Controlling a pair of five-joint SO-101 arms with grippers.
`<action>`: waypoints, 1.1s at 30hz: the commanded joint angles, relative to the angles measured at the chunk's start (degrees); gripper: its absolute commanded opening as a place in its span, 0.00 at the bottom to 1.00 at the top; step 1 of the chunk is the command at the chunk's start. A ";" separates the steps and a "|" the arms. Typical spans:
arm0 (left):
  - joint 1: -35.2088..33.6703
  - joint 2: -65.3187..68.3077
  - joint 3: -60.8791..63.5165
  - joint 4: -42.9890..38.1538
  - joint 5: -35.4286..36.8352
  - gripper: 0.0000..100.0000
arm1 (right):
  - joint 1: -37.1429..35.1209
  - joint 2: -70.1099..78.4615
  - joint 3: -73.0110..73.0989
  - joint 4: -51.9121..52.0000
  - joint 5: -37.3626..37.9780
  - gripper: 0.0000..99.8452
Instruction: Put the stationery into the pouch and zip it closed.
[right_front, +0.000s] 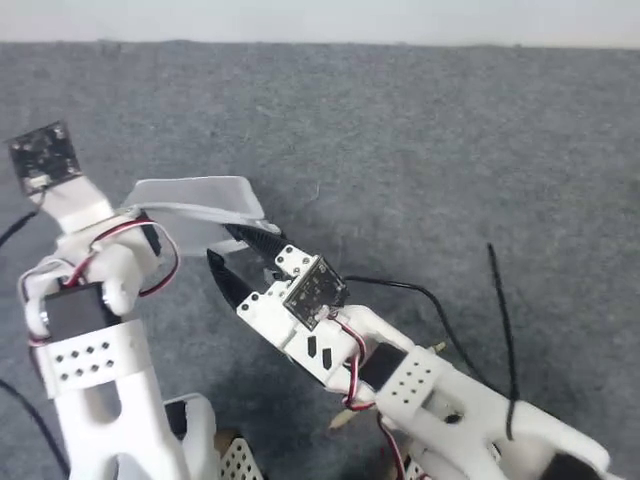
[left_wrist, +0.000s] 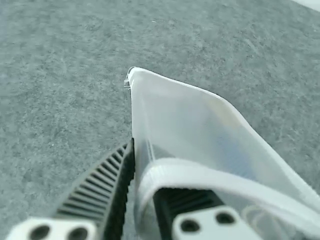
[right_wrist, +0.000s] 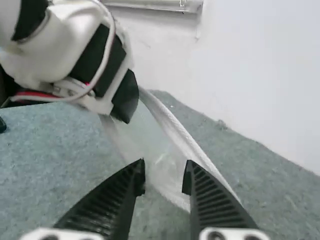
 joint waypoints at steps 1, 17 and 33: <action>-3.34 -0.09 -1.10 -3.78 0.09 0.01 | -0.22 -7.69 -1.93 9.45 -0.79 0.12; -12.75 0.00 -1.10 -6.24 3.34 0.01 | -0.57 -24.13 -1.93 46.55 -0.62 0.12; -19.25 -0.09 -1.27 -7.74 5.01 0.01 | -2.77 -13.93 -7.12 52.26 -0.97 0.12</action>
